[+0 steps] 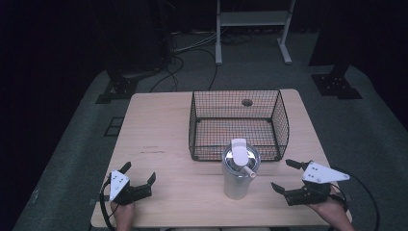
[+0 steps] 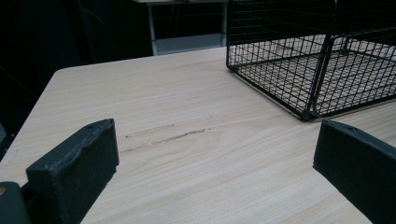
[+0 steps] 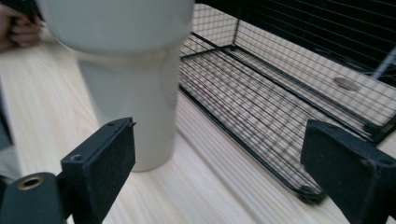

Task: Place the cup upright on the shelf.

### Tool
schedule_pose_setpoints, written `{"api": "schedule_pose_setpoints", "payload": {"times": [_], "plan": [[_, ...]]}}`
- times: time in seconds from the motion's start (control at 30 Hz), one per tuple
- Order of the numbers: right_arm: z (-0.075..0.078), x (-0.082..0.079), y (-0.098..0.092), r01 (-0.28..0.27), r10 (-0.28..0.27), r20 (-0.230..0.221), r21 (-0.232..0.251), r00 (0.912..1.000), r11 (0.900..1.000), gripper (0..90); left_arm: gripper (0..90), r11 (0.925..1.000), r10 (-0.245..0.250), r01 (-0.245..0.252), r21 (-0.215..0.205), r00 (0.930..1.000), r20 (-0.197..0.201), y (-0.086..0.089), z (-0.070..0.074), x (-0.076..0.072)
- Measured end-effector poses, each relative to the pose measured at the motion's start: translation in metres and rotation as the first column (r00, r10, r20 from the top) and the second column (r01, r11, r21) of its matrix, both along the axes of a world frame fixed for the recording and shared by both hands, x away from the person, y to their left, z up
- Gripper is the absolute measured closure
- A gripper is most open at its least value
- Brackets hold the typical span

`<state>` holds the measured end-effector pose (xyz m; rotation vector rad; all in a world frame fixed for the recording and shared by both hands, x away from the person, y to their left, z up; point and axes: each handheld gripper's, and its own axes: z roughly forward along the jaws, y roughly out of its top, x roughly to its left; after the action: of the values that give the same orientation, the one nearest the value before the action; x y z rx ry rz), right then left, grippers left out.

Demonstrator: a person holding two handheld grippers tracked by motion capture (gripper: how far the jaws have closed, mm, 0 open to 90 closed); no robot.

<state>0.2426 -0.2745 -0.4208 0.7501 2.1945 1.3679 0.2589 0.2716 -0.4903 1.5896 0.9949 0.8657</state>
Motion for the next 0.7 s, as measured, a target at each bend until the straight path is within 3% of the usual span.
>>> {"api": "schedule_pose_setpoints", "payload": {"times": [0.7], "plan": [[0.004, -0.002, 0.027, -0.118, 0.117, -0.019, -0.002, 0.9929, 0.993, 9.5, 0.0, 1.0, -0.003, 0.003, -0.004, 1.0, 0.004, 0.0, 0.0, 0.0]]}}
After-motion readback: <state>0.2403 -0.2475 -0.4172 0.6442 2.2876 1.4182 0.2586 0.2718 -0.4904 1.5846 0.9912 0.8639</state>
